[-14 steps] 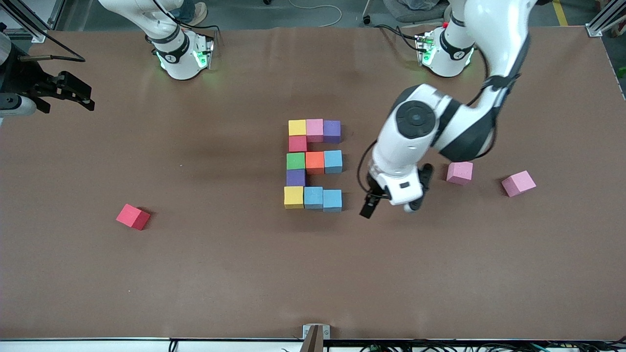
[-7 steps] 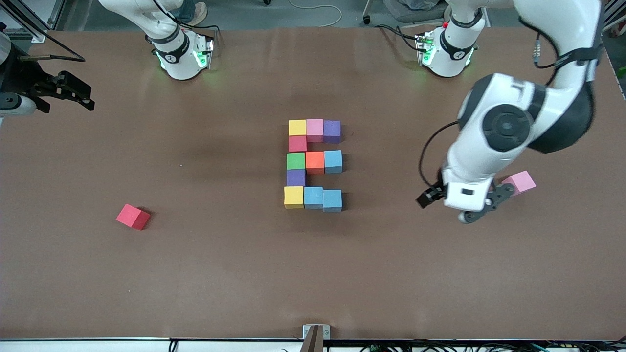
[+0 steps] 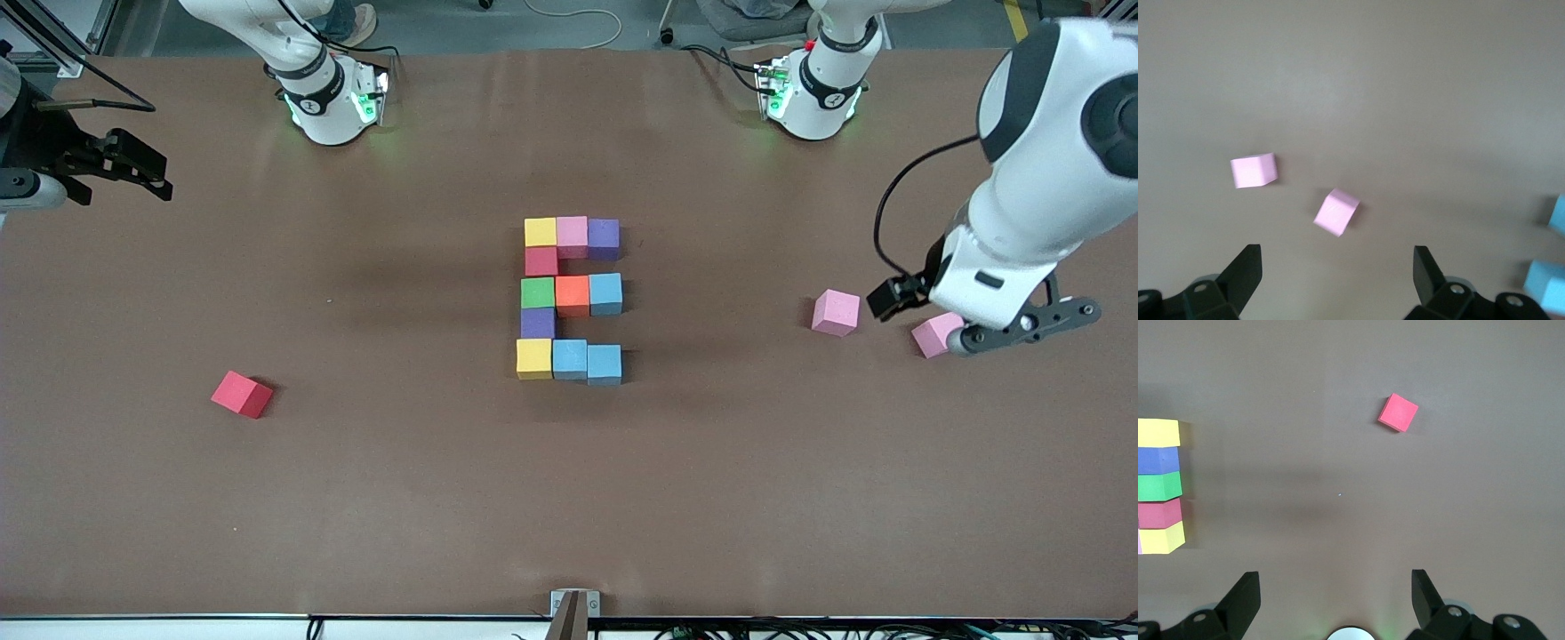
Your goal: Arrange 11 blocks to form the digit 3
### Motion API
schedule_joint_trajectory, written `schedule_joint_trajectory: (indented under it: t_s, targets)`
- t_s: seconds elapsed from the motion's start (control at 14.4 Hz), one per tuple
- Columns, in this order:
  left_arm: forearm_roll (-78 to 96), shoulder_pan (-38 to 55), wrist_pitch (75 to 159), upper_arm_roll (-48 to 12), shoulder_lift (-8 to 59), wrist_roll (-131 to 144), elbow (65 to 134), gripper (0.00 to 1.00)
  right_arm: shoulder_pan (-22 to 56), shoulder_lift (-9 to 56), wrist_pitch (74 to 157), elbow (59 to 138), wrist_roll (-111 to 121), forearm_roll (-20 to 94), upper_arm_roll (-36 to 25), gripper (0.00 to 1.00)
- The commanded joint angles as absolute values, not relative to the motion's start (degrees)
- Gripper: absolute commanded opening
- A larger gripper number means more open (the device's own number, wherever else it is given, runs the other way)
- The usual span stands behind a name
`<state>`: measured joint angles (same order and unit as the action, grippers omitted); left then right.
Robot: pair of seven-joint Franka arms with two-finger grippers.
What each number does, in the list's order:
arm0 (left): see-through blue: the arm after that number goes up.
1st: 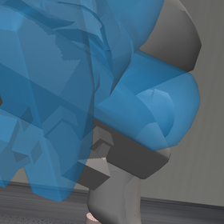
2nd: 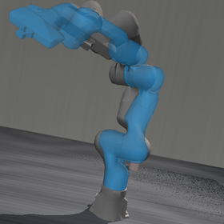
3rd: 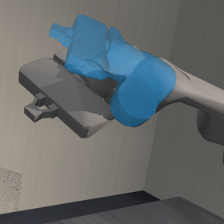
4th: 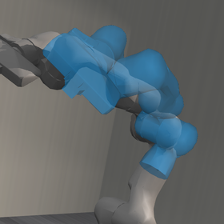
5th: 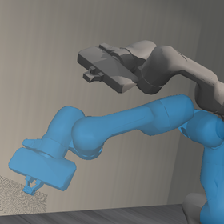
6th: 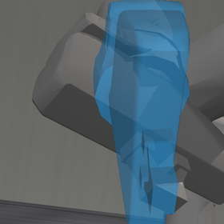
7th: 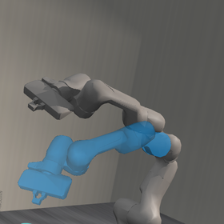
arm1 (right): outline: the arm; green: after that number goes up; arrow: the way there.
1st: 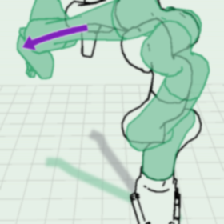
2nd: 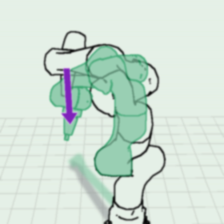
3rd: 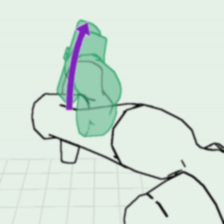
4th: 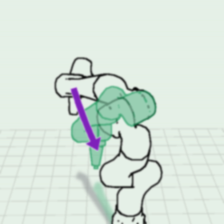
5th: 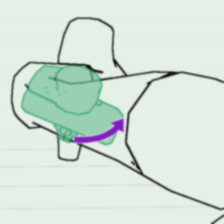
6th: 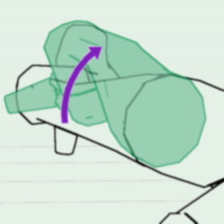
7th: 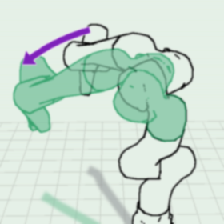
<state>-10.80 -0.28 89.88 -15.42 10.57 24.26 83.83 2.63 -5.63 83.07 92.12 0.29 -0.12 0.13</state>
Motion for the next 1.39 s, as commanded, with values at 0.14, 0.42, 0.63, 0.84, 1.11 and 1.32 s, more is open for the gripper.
schedule_joint_trajectory:
  t_s: [0.14,0.42,0.63,0.84,1.11,1.32]
  targets:
    - [-4.4,4.0,85.5,-3.7,2.9,8.4,87.2,1.0,3.1,-6.6,82.7,92.5,0.3,-0.7,0.0,1.0]
    - [-3.6,5.9,85.6,-1.3,-3.0,7.6,92.0,1.0,3.1,-6.6,82.7,92.5,0.2,-0.7,0.0,1.0]
    - [-2.0,6.7,85.6,-0.1,-3.8,7.6,92.7,1.0,3.1,-6.6,82.6,92.5,0.3,-0.6,0.0,1.0]
    - [-1.0,6.2,85.6,-0.2,-3.8,7.6,92.6,1.0,3.0,-6.6,82.7,92.5,0.3,-0.7,0.0,1.0]
    - [-0.9,6.4,85.8,-0.3,-3.7,7.6,92.5,1.0,3.1,-6.6,82.7,92.5,0.2,-0.7,0.0,1.0]
    - [-1.0,6.8,85.7,-0.4,-3.6,7.7,92.5,1.0,3.0,-6.6,82.7,92.5,0.2,-0.7,0.0,1.0]
